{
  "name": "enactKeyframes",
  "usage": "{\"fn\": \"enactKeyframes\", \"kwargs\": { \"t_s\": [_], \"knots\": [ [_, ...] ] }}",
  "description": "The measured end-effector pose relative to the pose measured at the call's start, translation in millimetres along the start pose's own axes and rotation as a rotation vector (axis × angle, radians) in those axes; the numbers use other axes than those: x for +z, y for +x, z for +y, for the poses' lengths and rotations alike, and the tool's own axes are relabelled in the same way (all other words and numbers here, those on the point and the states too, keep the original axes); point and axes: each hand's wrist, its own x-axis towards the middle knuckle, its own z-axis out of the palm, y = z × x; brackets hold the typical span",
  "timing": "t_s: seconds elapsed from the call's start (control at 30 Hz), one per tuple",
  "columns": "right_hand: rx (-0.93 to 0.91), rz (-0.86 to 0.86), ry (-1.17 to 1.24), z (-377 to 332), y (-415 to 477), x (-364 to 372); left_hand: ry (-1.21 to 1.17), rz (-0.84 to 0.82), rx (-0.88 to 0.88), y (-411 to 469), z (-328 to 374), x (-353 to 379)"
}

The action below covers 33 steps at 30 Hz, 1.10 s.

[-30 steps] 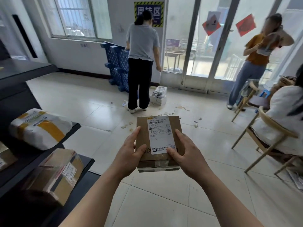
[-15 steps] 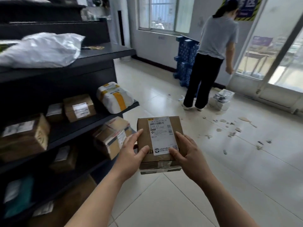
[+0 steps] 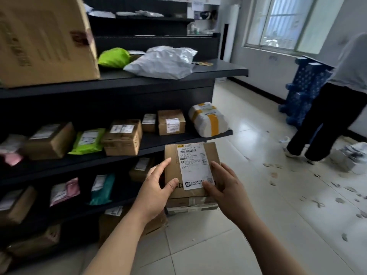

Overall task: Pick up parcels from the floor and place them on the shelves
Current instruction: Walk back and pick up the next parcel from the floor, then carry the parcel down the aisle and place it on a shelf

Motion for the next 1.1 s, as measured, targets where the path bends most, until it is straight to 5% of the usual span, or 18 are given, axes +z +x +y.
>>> {"fn": "enactKeyframes", "kwargs": {
  "t_s": [1.1],
  "knots": [
    [-0.484,-0.59,0.182,-304,-105,318,0.01,0.721,-0.28,-251,-140,-363]
  ]
}}
